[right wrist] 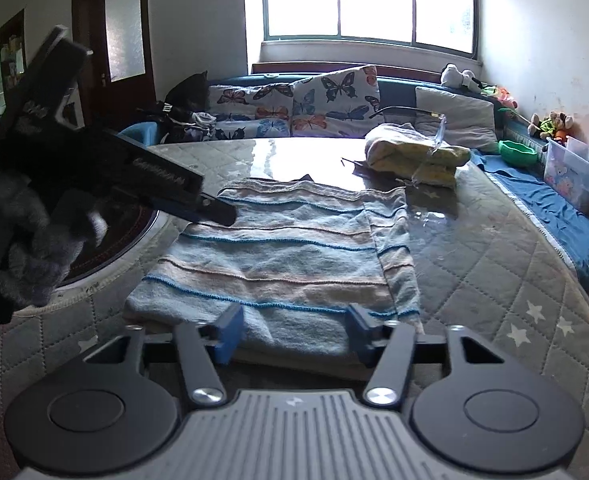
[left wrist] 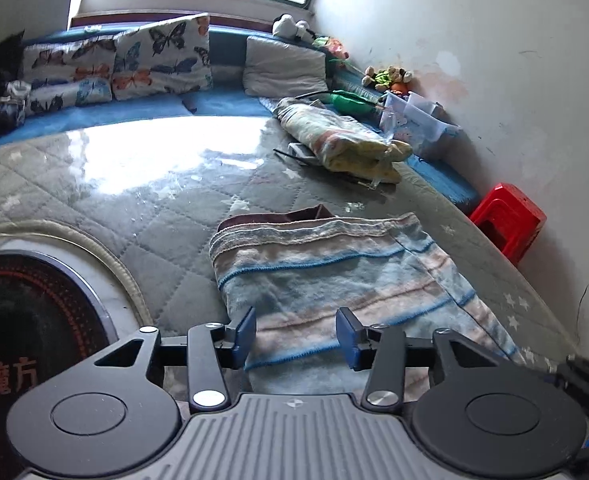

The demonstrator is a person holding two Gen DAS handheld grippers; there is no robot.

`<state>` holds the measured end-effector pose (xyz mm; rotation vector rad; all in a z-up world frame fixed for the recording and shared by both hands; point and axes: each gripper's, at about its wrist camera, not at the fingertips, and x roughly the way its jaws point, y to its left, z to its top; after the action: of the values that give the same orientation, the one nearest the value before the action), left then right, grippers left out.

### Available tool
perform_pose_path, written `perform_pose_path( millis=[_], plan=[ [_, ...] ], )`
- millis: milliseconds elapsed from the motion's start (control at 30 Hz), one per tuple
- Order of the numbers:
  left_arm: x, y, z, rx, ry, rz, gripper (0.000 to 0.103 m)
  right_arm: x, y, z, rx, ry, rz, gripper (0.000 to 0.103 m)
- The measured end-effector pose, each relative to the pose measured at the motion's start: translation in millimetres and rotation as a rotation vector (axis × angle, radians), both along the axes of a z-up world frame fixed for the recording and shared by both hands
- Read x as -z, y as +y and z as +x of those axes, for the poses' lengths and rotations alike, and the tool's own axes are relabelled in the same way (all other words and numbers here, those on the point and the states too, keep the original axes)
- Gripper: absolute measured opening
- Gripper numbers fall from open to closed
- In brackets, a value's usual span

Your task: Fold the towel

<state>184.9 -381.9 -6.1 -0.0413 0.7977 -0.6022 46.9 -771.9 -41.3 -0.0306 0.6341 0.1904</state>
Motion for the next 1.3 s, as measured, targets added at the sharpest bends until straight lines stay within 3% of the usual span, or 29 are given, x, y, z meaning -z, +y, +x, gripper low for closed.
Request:
perform_pose_path(
  millis=[67,300,533,600,800,1300],
  plan=[
    [-2.6,2.4,-10.4,0.004,-0.014,0.008,0.058,-0.6,-2.4,-2.4,0.019,-0.001,0.006,0.063],
    [-10.5,12.8,-47.0,0.020,-0.065,0.034,0.081,-1.9,-5.6,-13.0,0.071,0.001,0.025,0.081],
    [-11.9,26.3,-81.5,0.016,-0.129,0.075,0.099,-0.7,-3.8,-25.0,0.119,0.021,0.034,0.088],
    [-11.0,28.9,-90.5,0.021,-0.140,0.082,0.103,-0.3,-3.0,-27.6,0.134,0.027,0.034,0.095],
    [-5.3,35.2,-113.7,0.027,-0.139,0.101,0.103,-0.2,2.5,-34.6,0.154,0.044,0.015,0.103],
    [0.6,48.8,-147.8,-0.006,-0.139,0.116,0.103,-0.3,21.8,-52.0,0.209,0.062,0.025,0.103]
  ],
)
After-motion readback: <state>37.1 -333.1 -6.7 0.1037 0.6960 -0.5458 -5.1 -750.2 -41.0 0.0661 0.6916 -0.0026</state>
